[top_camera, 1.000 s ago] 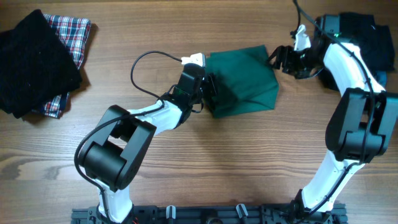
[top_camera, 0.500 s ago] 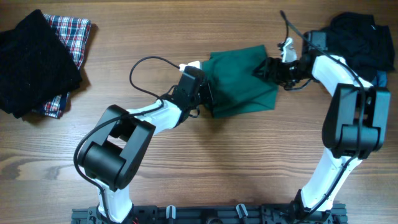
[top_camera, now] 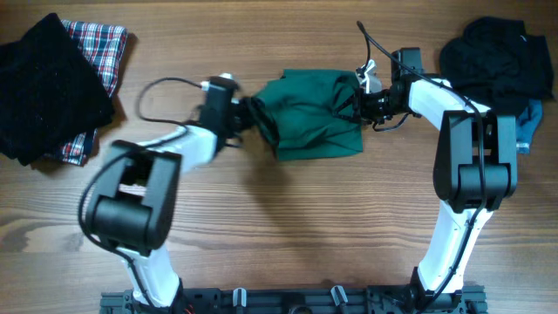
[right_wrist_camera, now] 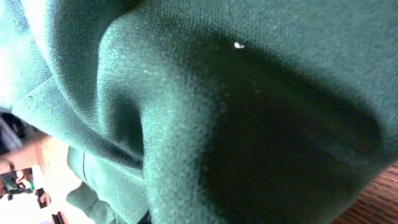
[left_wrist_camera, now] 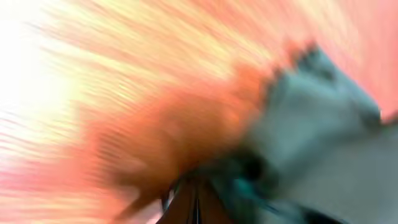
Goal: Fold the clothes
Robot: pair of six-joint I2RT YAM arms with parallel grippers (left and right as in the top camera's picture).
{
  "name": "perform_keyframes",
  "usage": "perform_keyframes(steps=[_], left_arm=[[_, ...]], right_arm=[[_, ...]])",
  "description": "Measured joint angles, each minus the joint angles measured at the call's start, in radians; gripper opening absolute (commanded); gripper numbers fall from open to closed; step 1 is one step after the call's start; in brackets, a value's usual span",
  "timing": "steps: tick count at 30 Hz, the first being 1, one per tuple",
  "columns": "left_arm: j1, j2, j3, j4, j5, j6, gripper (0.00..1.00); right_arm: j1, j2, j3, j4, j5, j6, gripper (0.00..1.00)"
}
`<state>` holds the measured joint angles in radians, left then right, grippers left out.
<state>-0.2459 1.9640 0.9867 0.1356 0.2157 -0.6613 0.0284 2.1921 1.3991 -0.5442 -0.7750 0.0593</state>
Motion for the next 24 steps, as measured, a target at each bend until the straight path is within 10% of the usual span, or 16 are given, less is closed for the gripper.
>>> perform_keyframes(steps=[14, 24], left_arm=[[0.280, -0.015, 0.000, -0.043, 0.254, 0.105, 0.04], [0.335, -0.461, -0.003, -0.222, 0.046, 0.324, 0.04]], right_arm=[[0.186, -0.157, 0.208, -0.075, -0.003, -0.004, 0.04], [0.389, -0.175, 0.346, -0.092, 0.115, -0.103, 0.04]])
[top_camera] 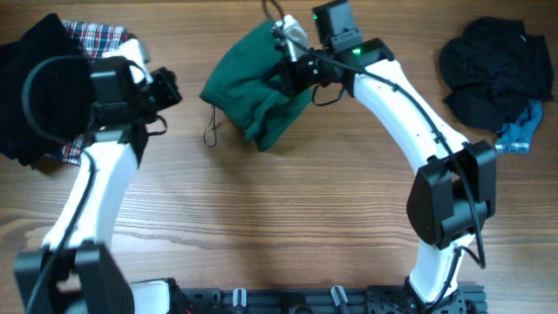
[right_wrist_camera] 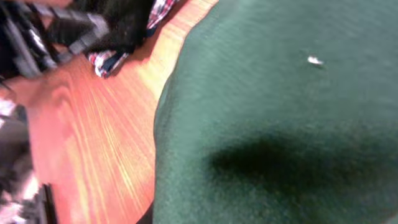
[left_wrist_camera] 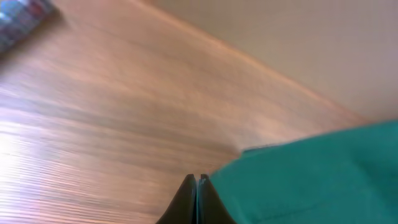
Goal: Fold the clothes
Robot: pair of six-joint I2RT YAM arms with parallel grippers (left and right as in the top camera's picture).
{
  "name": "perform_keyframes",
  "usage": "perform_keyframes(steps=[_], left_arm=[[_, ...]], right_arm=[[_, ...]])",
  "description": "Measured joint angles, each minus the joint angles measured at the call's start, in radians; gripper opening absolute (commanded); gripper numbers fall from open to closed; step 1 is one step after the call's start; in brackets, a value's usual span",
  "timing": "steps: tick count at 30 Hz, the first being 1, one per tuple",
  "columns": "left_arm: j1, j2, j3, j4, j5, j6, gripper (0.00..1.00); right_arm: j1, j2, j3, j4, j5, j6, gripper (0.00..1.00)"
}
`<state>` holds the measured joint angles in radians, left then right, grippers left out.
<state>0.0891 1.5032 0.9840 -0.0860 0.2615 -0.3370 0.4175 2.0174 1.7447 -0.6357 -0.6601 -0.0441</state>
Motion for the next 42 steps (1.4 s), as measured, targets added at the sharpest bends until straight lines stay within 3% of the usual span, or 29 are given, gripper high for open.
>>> perform_keyframes(steps=[8, 16, 18, 20, 22, 24, 28, 33, 37, 39, 42], left_arm=[[0.167, -0.142, 0.000, -0.053, -0.080, 0.045, 0.04], [0.167, -0.142, 0.006, 0.067, -0.029, 0.085, 0.04], [0.167, -0.142, 0.057, -0.041, 0.050, 0.141, 0.04], [0.166, -0.138, 0.167, -0.244, 0.104, 0.218, 0.04], [0.165, -0.119, 0.354, -0.477, 0.134, 0.323, 0.04], [0.159, -0.106, 0.512, -0.615, 0.149, 0.409, 0.04], [0.095, -0.076, 0.711, -0.752, 0.161, 0.537, 0.04], [-0.011, 0.048, 0.734, -0.809, 0.171, 0.652, 0.04], [-0.074, 0.193, 0.729, -0.810, 0.171, 0.708, 0.18], [-0.086, 0.220, 0.728, -0.810, 0.171, 0.721, 0.46], [-0.088, 0.230, 0.728, -0.763, 0.175, 0.648, 0.40]], right_arm=[[0.087, -0.026, 0.097, -0.033, 0.037, -0.247, 0.04], [0.203, -0.091, 0.103, -0.306, 0.121, -0.681, 0.04], [0.205, -0.092, 0.103, -0.335, 0.140, -0.743, 0.04], [0.203, -0.092, 0.103, -0.349, 0.156, -0.785, 0.04], [0.203, -0.092, 0.103, -0.371, 0.165, -0.805, 0.04], [0.203, -0.092, 0.103, -0.403, 0.167, -0.818, 0.04], [0.203, -0.092, 0.103, -0.431, 0.167, -0.826, 0.04], [0.203, -0.092, 0.103, -0.458, 0.168, -0.826, 0.04], [0.203, -0.092, 0.103, -0.474, 0.168, -0.826, 0.04], [0.203, -0.092, 0.103, -0.476, 0.167, -0.826, 0.04], [0.203, -0.092, 0.103, -0.476, 0.167, -0.826, 0.04]])
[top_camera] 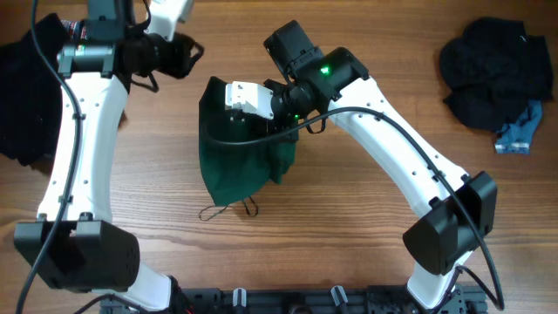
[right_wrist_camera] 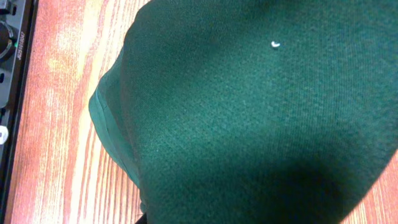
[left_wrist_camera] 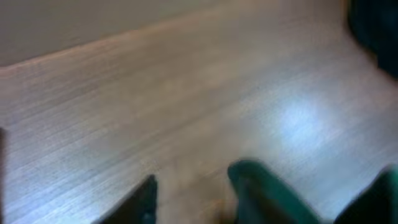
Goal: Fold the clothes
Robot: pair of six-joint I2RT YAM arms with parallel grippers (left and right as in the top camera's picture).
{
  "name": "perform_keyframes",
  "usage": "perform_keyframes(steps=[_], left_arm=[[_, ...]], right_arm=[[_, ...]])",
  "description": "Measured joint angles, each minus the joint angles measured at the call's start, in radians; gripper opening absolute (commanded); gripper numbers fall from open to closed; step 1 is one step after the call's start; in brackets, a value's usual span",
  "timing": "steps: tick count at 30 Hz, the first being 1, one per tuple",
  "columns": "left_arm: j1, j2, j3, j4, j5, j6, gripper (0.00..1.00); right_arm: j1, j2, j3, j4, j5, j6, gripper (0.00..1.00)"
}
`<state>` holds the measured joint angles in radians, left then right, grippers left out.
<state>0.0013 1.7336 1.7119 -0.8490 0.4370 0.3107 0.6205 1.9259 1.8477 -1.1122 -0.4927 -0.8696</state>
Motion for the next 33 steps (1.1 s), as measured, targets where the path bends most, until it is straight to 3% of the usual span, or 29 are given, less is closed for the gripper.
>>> perform_keyframes(steps=[3, 4, 5, 6, 7, 11, 14, 16, 23, 29, 33], left_arm=[[0.035, 0.000, 0.002, 0.086, 0.000, -0.306, 0.37], [0.048, 0.000, 0.002, 0.098, -0.001, -0.422, 0.45], [0.058, 0.000, 0.003, 0.094, -0.001, -0.510, 0.63], [0.061, 0.000, 0.004, 0.084, -0.001, -0.588, 0.72], [0.056, 0.000, 0.004, 0.068, -0.001, -0.630, 0.82], [0.021, 0.000, 0.005, 0.024, 0.015, -0.719, 0.82], [0.011, 0.000, 0.005, -0.017, 0.022, -0.709, 0.95], [0.012, -0.002, 0.005, 0.025, 0.023, -0.589, 1.00], [0.010, -0.033, 0.038, 0.045, 0.025, 0.010, 1.00], [-0.003, -0.044, 0.043, -0.082, 0.010, 0.464, 1.00], [-0.005, -0.058, 0.074, -0.289, -0.020, 0.619, 1.00]], right_arm=[[0.000, 0.000, 0.000, 0.009, 0.000, 0.013, 0.04], [0.000, 0.000, 0.000, 0.017, 0.000, 0.028, 0.04], [0.000, 0.000, 0.000, 0.023, 0.000, 0.040, 0.04], [0.000, 0.000, 0.000, 0.029, 0.000, 0.060, 0.04], [0.000, 0.000, 0.000, 0.033, 0.002, 0.074, 0.04], [0.000, 0.000, 0.000, 0.037, 0.008, 0.114, 0.04], [0.000, 0.000, 0.000, 0.037, 0.012, 0.129, 0.04], [0.000, 0.000, 0.000, 0.037, 0.016, 0.133, 0.04], [0.000, 0.000, 0.000, 0.037, 0.016, 0.136, 0.05], [0.000, 0.000, 0.000, 0.036, 0.023, 0.143, 0.04], [0.000, 0.000, 0.000, 0.036, 0.031, 0.155, 0.04]])
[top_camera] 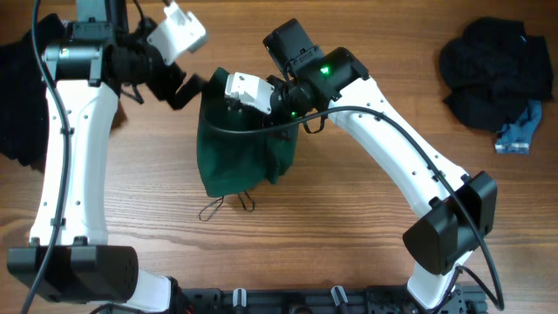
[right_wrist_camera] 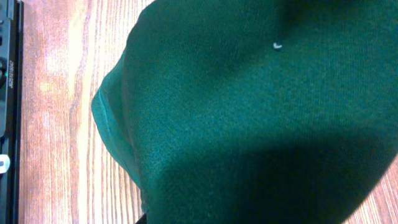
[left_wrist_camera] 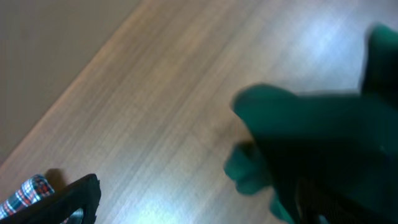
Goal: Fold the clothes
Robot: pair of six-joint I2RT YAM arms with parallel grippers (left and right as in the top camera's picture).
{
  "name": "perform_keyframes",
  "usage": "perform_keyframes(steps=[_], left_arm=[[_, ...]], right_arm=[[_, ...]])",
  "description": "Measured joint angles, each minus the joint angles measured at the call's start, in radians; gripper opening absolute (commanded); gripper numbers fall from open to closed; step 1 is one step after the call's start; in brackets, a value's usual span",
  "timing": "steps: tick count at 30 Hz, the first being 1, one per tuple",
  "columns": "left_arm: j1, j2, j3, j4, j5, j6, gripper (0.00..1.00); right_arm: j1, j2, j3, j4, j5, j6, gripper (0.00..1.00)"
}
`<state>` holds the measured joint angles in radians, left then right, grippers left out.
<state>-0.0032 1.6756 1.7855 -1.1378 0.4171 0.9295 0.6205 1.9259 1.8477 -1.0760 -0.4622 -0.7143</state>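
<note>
A dark green garment (top_camera: 237, 148) hangs bunched from my right gripper (top_camera: 275, 103), which is shut on its upper edge; its lower end touches the table and a drawstring (top_camera: 223, 208) trails below. The same green garment (right_wrist_camera: 249, 112) fills the right wrist view and hides those fingers. My left gripper (top_camera: 187, 86) is open at the garment's upper left corner. In the left wrist view my left gripper (left_wrist_camera: 199, 190) shows its jaws wide apart, with the green garment (left_wrist_camera: 311, 130) at the right-hand finger.
A black heap of clothes (top_camera: 493, 59) with a blue piece (top_camera: 516, 133) lies at the back right. A black garment (top_camera: 19, 96) lies at the back left. Bare wood table (top_camera: 349, 235) spreads in front.
My left gripper, open both times, has moved right and down to the garment's upper left corner. The right gripper still holds the garment in about the same place.
First the garment lay at the back centre with a gripper at each end. Then the left gripper was shut and away by the left pile while the right held the garment up. Later it hung over the table's left middle, and now the open left gripper is against it.
</note>
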Motion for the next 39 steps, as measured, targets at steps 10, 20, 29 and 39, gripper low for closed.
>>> perform_keyframes(steps=[10, 20, 29, 39], left_arm=[[-0.024, -0.016, 0.122, -0.310, 0.100, 0.325, 0.98], [-0.061, 0.127, 0.123, -0.251, 0.121, 0.418, 0.98], [-0.061, 0.131, 0.123, -0.242, 0.222, 0.481, 0.97], [-0.061, 0.145, 0.123, -0.238, 0.267, 0.523, 0.42]], right_arm=[[0.000, 0.000, 0.000, 0.007, 0.000, 0.034, 0.04], [0.000, 0.000, 0.000, -0.005, 0.000, 0.034, 0.04], [0.000, 0.000, 0.000, -0.016, 0.000, 0.034, 0.04], [0.000, 0.000, 0.000, -0.016, 0.000, 0.034, 0.04]])
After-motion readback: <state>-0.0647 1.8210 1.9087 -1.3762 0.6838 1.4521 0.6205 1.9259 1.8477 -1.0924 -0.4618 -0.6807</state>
